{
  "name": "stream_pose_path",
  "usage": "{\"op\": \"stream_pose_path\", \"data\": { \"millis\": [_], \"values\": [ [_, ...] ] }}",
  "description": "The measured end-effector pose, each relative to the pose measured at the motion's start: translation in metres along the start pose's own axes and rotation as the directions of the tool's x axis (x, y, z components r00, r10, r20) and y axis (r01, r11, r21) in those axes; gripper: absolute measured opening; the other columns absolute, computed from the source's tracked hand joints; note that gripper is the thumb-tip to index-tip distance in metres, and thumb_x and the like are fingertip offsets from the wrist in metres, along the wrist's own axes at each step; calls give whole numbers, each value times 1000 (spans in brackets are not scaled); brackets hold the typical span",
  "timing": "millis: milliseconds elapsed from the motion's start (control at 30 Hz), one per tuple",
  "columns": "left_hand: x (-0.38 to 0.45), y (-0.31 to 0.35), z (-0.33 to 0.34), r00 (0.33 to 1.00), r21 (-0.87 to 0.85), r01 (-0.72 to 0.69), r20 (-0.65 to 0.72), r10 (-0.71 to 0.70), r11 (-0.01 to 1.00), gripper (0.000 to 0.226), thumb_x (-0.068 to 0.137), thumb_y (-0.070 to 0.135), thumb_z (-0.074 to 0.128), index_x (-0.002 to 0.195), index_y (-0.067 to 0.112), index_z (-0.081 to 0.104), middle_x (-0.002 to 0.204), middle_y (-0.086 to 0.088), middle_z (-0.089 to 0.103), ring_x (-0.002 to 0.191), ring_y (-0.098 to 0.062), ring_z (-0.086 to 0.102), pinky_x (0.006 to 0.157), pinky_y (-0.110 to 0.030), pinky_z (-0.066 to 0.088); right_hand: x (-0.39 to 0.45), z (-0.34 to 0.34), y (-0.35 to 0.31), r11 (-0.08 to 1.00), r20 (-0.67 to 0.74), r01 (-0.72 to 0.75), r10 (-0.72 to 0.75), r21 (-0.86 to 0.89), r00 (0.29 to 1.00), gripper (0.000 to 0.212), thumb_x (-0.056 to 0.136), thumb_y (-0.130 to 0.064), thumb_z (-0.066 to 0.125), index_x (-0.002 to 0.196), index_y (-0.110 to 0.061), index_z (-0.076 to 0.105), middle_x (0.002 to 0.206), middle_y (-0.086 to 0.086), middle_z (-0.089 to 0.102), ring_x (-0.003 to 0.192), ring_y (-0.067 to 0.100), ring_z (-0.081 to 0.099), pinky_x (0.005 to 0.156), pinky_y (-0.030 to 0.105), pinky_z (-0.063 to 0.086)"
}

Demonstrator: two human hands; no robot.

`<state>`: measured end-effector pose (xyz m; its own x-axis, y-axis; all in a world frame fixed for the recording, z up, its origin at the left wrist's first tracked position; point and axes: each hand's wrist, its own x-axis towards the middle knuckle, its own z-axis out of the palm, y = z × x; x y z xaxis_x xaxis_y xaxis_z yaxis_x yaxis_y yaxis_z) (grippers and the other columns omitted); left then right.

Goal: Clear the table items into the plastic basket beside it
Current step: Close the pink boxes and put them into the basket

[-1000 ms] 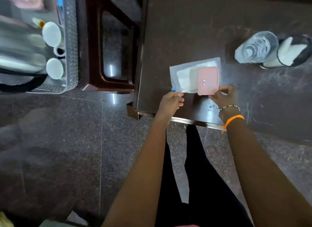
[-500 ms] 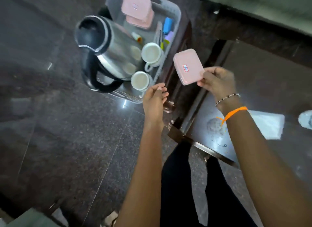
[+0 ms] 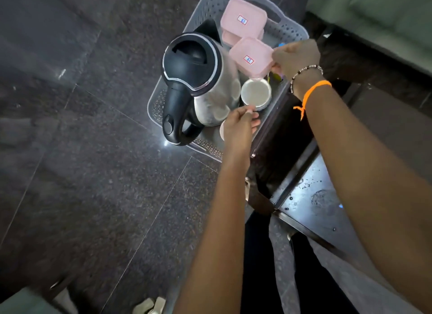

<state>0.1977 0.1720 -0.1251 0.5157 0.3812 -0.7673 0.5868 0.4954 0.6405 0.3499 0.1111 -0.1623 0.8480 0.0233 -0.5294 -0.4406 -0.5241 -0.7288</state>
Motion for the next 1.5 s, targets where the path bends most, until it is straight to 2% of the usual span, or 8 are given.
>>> {"op": "stream_pose_path", "data": {
  "millis": [333,533,667,833,1067,1200,1367,1500],
  "values": [
    [11,-1,3,998,0,14,60,-14,1000,12,96,11,45,95,16,56,82,2,59,71,-7,55,71,-15,46,20,14,-29,997,97,11,-3,-81,995,27,83,-5,54,58,-15,56,34,-15,56,34,-6,54,49,7,48],
    [15,-5,8,999,31,-9,53,7,999,14,95,10,45,91,15,58,80,2,59,70,-8,55,75,-19,47,16,14,-21,930,6,205,-213,-304,977,24,76,-11,59,94,-6,73,97,16,73,37,-17,47,77,23,51],
    [14,-7,11,998,19,-14,56,13,1000,21,95,7,44,83,19,57,78,1,58,69,-8,54,70,-16,46,20,6,-22,909,67,210,-199,-360,978,25,76,-9,59,97,-5,72,100,18,72,52,-11,61,79,25,56],
    [15,-9,14,998,17,-12,69,10,1000,19,95,9,44,87,18,58,78,3,58,67,-5,54,62,-10,45,33,10,-30,866,131,286,-254,-411,958,26,77,-7,56,98,-2,72,102,17,72,29,-14,45,58,13,53],
    [24,-2,20,999,40,-41,30,40,998,16,95,6,43,101,12,57,77,3,57,66,-6,54,71,-16,45,41,20,-32,933,100,196,-173,-302,980,24,81,-15,65,94,5,69,88,20,71,32,-2,53,74,31,58],
    [29,2,20,997,63,-66,35,63,996,16,94,6,43,98,13,57,76,4,57,67,-6,54,71,-16,45,49,16,-26,963,-84,111,-135,-246,987,36,78,-36,69,59,-20,42,73,2,57,62,15,55,71,28,55],
    [34,0,20,998,75,-62,30,60,995,15,94,7,43,95,13,57,73,5,57,65,-6,54,73,-19,45,59,26,-36,976,-138,183,-199,-121,970,34,83,-23,63,112,-10,51,116,9,61,98,29,62,89,35,53],
    [38,-2,20,998,88,-59,41,55,994,15,93,8,44,91,15,57,75,6,58,67,-6,56,77,-24,46,70,31,-37,984,-172,168,-175,-55,969,21,78,-5,59,87,-20,48,105,4,64,91,30,65,85,39,55]
  ]
}}
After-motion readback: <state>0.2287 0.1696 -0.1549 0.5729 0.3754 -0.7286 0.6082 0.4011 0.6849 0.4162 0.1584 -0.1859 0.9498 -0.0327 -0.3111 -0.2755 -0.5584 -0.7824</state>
